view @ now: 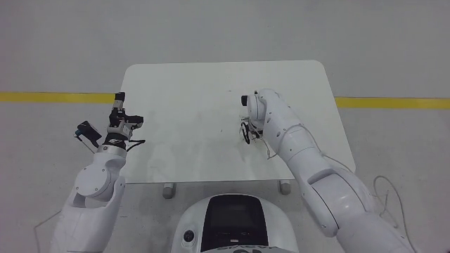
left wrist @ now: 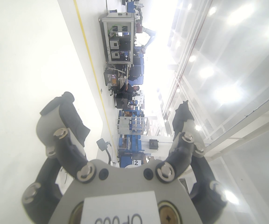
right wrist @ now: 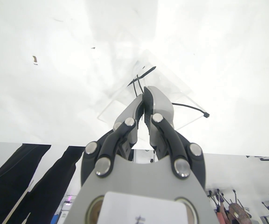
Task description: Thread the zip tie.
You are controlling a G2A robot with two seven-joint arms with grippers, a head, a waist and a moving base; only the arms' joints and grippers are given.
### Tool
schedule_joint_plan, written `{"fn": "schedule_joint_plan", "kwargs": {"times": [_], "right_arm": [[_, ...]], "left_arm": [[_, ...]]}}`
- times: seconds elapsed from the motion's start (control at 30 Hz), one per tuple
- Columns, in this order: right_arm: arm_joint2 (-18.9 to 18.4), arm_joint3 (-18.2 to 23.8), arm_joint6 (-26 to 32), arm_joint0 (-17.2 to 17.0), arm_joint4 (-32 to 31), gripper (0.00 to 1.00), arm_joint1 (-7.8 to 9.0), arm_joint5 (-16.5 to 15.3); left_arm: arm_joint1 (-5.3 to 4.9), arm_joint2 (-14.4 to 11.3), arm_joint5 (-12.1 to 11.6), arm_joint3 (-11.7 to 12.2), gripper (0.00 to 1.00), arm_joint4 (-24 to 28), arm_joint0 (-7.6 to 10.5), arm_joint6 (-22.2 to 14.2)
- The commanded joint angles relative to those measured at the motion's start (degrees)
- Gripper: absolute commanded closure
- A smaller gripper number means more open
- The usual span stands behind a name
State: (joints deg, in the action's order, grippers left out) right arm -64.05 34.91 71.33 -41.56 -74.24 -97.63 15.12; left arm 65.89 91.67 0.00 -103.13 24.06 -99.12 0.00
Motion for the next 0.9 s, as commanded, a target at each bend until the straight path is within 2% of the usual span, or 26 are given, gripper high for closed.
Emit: {"fn": "schedule_joint_plan", "kwargs": {"times": [0.0,0.07,0.2,0.43,0.77,0.87], "right_arm": [[-0.06,0.63,-0.04,-0.38,-0.18,0.81,0.15,-0.03],[-0.17,1.06,0.03,-0.79,-0.27,0.7,0.31,0.05],[-0.8,1.98,0.35,-1.22,0.62,0.72,0.6,-0.25],[-0.96,3.61,0.22,-2.32,0.22,0.7,1.11,-0.7],[-0.22,1.67,-1.09,-2.32,0.42,0.77,1.05,-0.32],[0.12,0.83,-1.49,-2.04,0.76,0.82,0.91,-0.32]], "left_arm": [[0.0,0.0,0.0,0.0,0.0,0.0,0.0,0.0],[0.0,0.0,0.0,0.0,0.0,0.0,0.0,0.0],[0.0,0.0,0.0,0.0,0.0,0.0,0.0,0.0],[0.0,0.0,0.0,0.0,0.0,0.0,0.0,0.0],[0.0,0.0,0.0,0.0,0.0,0.0,0.0,0.0],[0.0,0.0,0.0,0.0,0.0,0.0,0.0,0.0]]}}
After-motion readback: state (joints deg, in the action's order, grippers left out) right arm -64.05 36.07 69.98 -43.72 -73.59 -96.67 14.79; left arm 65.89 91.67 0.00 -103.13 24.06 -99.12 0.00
